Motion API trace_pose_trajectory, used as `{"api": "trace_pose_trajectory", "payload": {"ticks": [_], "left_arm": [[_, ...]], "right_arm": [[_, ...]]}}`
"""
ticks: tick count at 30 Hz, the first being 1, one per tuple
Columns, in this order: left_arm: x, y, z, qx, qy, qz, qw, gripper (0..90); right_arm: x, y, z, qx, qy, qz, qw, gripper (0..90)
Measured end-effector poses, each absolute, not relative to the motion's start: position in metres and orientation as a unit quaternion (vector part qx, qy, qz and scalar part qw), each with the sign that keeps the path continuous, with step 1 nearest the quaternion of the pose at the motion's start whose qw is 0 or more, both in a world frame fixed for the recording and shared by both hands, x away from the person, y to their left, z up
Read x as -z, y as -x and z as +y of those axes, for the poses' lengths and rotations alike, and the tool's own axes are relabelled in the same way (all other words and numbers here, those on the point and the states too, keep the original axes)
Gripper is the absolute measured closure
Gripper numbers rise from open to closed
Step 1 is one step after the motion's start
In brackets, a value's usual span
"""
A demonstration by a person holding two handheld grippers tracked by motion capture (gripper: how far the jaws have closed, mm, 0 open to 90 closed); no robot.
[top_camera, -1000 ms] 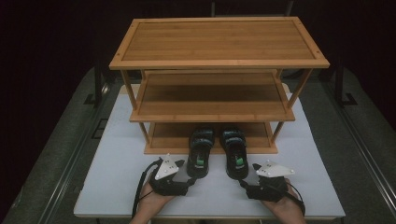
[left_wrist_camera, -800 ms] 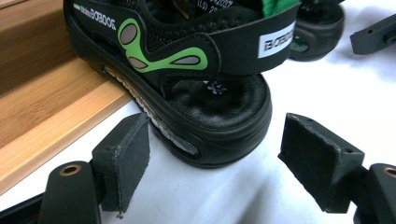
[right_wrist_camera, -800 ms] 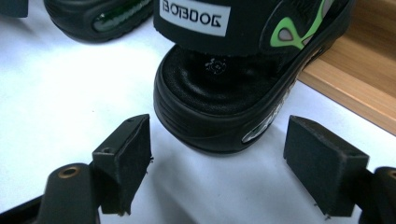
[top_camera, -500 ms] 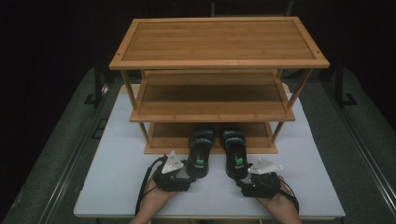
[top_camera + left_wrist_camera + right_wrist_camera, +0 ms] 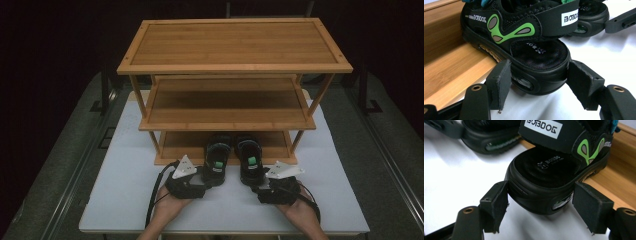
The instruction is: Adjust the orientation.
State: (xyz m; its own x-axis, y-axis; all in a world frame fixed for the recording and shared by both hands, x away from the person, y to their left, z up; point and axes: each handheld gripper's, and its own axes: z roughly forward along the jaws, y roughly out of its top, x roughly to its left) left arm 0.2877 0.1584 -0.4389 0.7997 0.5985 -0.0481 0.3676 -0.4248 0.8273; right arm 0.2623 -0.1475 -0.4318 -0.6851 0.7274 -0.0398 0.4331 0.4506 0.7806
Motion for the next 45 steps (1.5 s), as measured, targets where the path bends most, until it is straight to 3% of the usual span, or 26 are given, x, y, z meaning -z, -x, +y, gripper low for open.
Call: {"api": "trace_pose_trajectory", "payload": {"ticks": [27, 45], "left_arm": [[0.44, -0.309, 0.141, -0.126, -0.82, 0.31, 0.465, 36.7], [0.439, -0.304, 0.139, -0.148, -0.826, 0.308, 0.448, 37.0]], "right_arm": [[0.432, -0.281, -0.122, -0.387, -0.356, 0.821, 0.22, 28.5], [0.438, -0.278, -0.124, -0.397, -0.388, 0.805, 0.208, 32.2]]}}
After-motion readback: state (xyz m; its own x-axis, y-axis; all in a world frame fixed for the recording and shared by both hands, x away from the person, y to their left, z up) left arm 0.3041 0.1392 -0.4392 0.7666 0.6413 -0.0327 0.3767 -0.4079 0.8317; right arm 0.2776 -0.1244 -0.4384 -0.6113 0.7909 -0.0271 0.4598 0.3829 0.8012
